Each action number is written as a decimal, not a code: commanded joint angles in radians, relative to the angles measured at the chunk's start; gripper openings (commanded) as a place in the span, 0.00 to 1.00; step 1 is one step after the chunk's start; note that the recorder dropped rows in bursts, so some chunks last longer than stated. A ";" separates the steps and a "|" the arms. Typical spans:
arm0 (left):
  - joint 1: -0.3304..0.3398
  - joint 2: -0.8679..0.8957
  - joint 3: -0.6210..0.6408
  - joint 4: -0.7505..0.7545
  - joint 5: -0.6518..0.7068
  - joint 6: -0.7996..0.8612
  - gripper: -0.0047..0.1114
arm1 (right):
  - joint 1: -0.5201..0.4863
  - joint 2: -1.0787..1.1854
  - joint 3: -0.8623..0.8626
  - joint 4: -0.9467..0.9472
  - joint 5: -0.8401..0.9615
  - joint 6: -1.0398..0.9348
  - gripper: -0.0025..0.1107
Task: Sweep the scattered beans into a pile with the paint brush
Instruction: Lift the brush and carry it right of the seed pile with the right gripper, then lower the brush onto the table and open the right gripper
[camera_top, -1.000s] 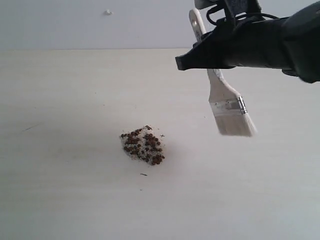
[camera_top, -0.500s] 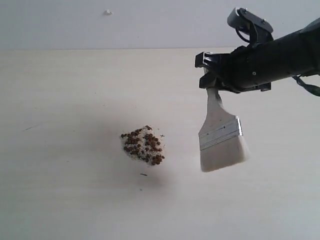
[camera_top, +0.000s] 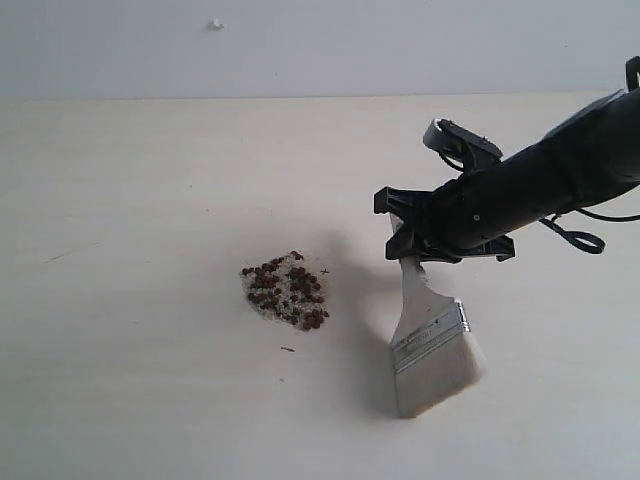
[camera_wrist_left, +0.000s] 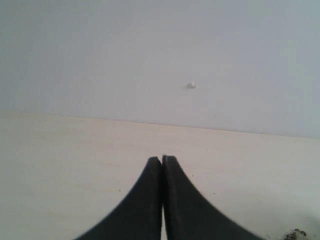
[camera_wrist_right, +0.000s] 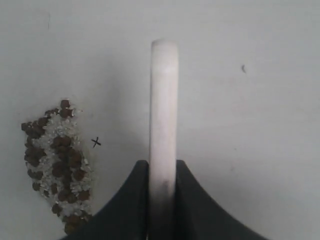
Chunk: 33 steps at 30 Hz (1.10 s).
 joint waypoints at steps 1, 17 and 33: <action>-0.006 -0.006 -0.001 -0.003 0.002 -0.007 0.04 | -0.011 0.013 -0.010 0.122 0.019 -0.099 0.02; -0.006 -0.006 -0.001 -0.003 0.002 -0.007 0.04 | -0.096 0.137 -0.010 0.308 0.242 -0.318 0.02; -0.006 -0.006 -0.001 -0.003 0.002 -0.007 0.04 | -0.096 0.123 -0.010 0.302 0.178 -0.424 0.42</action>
